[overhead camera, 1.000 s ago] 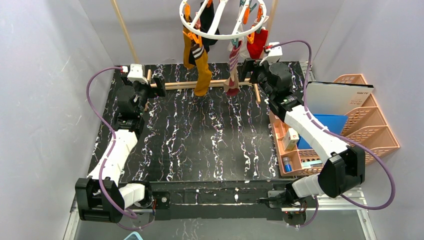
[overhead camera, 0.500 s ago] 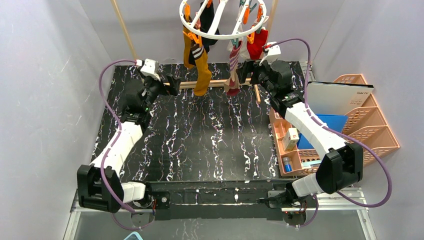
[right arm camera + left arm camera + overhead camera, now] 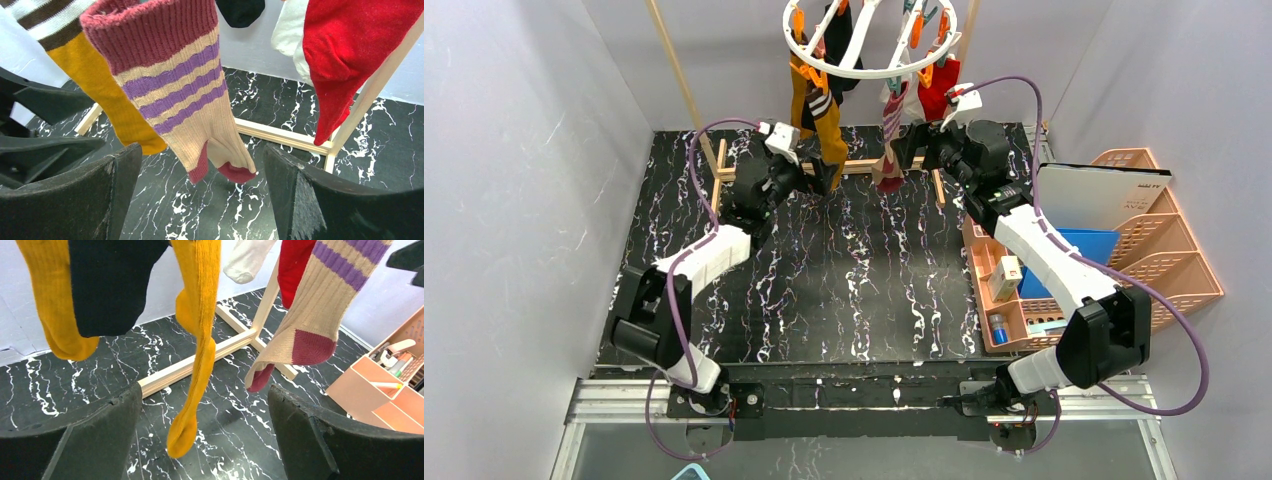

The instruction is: Remove the socks clipped to the hanger

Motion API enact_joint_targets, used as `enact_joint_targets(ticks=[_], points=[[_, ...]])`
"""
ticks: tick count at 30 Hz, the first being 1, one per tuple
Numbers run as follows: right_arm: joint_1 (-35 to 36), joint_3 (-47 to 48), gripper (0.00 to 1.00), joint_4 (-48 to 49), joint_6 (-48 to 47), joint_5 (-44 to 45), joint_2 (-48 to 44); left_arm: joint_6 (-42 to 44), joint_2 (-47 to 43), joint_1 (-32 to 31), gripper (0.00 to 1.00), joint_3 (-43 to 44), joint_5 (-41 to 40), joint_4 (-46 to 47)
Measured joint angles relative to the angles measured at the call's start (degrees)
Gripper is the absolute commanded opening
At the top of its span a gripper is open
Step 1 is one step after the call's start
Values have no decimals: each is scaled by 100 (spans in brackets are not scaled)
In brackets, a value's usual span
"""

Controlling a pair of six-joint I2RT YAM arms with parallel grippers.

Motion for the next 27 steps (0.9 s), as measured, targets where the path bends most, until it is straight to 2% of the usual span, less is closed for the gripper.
enact_joint_targets(ticks=[11,21,24,25,27], points=[[0,0,99,13,26,-136,-168,278,1047,-184,92,219,-678,1073],[2,0,99,-57,20,-4,-426,372,1576,-186,40,730,-669,1443],[2,0,99,-55,-9,81,-586,363,1631,-186,10,791,-592,1493],[2,0,99,-55,-15,90,-605,361,1655,-186,2,820,-564,1497],[2,0,98,-57,-22,103,-619,354,1700,-186,0,848,-498,1515]])
